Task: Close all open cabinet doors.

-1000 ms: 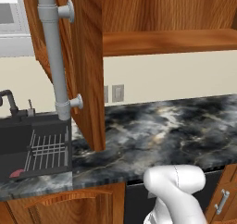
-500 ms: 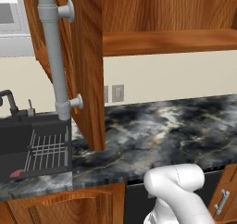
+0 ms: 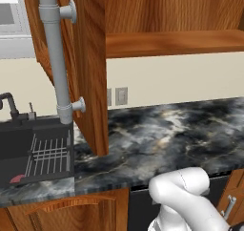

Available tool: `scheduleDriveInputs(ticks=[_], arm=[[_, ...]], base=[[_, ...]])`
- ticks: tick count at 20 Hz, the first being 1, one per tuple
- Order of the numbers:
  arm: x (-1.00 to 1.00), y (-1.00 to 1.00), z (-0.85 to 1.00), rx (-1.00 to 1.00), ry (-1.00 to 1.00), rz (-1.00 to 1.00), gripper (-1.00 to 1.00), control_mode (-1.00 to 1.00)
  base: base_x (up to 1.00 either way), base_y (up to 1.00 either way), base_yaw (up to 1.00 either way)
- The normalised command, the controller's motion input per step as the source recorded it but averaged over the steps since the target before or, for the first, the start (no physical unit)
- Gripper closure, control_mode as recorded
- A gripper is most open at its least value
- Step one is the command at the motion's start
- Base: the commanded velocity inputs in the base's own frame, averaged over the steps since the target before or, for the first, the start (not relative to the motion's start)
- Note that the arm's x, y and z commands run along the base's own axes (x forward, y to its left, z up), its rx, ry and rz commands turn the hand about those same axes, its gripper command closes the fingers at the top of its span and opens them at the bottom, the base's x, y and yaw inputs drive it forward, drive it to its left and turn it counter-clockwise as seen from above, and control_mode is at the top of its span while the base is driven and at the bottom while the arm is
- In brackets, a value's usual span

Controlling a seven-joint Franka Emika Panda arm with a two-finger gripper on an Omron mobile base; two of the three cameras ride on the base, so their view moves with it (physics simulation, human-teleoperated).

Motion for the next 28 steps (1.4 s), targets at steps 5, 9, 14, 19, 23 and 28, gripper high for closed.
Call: scheduleDriveInputs(ticks=[5,9,14,19,23,28], arm=[[0.0,0.46,0.33,0.0,0.02,0.14,-1.0,-1.0],[0.0,0.59,0.31,0.0,0.01,0.2,-1.0,-1.0],[0.08,0.65,0.23,0.0,0.02,0.25,-1.0,-1.0],[0.25,0.74,0.17,0.0,0.02,0.24,-1.0,-1.0],[0.42,0.78,0.09,0.0,0.03,0.18,-1.0,-1.0],[0.68,0.74,0.05,0.0,0.03,0.09,-1.0,-1.0]], base=[[0.0,0.0,0.0],[0.0,0.0,0.0],[0.0,0.0,0.0],[0.0,0.0,0.0],[0.0,0.0,0.0],[0.0,0.0,0.0]])
